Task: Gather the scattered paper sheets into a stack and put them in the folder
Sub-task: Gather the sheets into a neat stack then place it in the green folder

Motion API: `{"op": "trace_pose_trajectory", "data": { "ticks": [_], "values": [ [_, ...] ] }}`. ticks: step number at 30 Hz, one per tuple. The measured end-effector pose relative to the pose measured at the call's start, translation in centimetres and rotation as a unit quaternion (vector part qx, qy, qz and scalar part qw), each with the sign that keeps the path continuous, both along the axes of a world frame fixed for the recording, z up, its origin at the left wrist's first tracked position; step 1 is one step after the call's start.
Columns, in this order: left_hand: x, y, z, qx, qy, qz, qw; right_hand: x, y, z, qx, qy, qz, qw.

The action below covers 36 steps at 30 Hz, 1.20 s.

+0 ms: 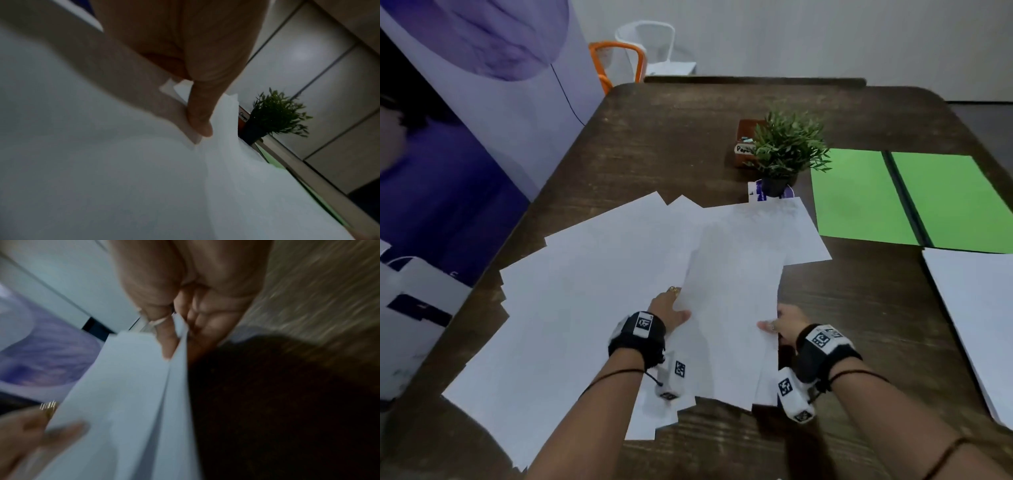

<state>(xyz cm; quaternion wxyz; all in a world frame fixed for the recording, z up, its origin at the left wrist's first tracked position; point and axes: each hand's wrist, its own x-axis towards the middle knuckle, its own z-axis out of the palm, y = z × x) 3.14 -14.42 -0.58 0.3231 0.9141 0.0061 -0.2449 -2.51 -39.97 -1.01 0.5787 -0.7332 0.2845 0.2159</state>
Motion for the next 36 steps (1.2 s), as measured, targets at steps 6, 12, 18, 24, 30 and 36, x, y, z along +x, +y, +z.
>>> {"op": "trace_pose_trajectory", "data": {
  "ticks": [6, 12, 18, 24, 30, 36],
  "values": [
    [7.4, 2.0, 1.8, 0.101, -0.132, 0.011, 0.986, 2.0, 3.3, -1.1, -0.128, -0.104, -0.152, 0.974],
    [12.9, 3.0, 0.3, 0.208, -0.097, -0.047, 0.972, 3.3, 4.5, -2.4, -0.162, -0.113, -0.179, 0.964],
    [15.7, 3.0, -1.2, 0.234, -0.025, -0.053, 0.970, 4.0, 4.5, -3.5, -0.182, -0.122, -0.193, 0.957],
    [16.5, 3.0, -1.4, 0.299, -0.043, -0.091, 0.949, 4.3, 4.6, -3.8, -0.211, -0.114, -0.191, 0.952],
    [16.0, 2.6, -0.6, 0.289, -0.082, -0.112, 0.947, 4.3, 4.7, -3.5, -0.211, -0.106, -0.195, 0.952],
    [14.2, 0.7, 2.3, 0.227, -0.150, -0.056, 0.961, 4.3, 4.4, -3.4, -0.181, -0.100, -0.186, 0.961]
  ]
}}
